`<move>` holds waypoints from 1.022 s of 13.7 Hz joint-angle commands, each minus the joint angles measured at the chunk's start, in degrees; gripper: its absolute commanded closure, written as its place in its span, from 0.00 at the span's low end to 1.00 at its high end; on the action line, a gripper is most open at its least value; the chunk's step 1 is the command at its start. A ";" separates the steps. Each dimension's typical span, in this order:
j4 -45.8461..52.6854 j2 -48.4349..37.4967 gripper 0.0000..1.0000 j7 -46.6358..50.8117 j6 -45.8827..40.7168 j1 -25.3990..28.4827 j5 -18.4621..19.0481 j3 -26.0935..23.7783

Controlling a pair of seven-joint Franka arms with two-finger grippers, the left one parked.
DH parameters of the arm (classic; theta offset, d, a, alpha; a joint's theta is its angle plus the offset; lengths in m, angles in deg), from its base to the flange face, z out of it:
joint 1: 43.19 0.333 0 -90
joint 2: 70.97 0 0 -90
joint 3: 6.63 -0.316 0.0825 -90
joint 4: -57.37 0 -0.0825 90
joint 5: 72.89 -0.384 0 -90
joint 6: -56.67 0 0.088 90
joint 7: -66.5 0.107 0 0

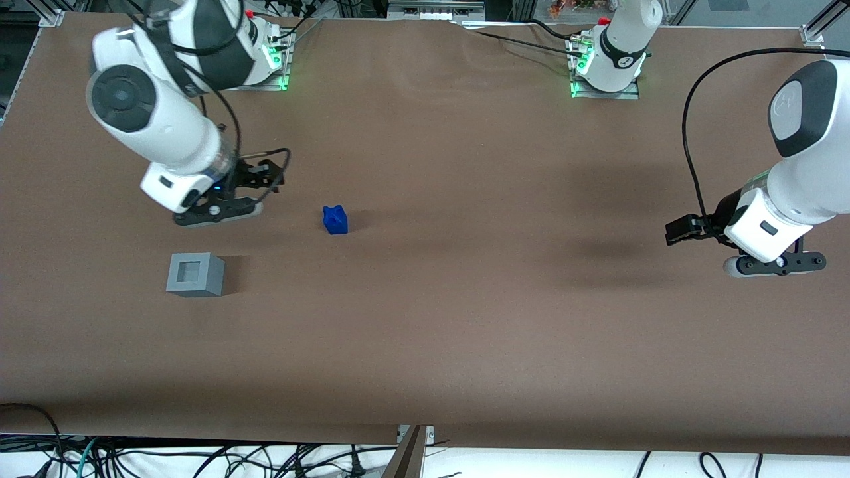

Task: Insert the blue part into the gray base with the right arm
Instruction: 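Move the open right gripper over the blue part and lower it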

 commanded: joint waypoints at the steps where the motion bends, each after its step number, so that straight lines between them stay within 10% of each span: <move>1: -5.19 -0.35 0.01 3.04 5.84 2.03 -0.30 0.00; 14: -19.01 9.14 0.01 11.48 34.51 3.09 -0.30 -3.51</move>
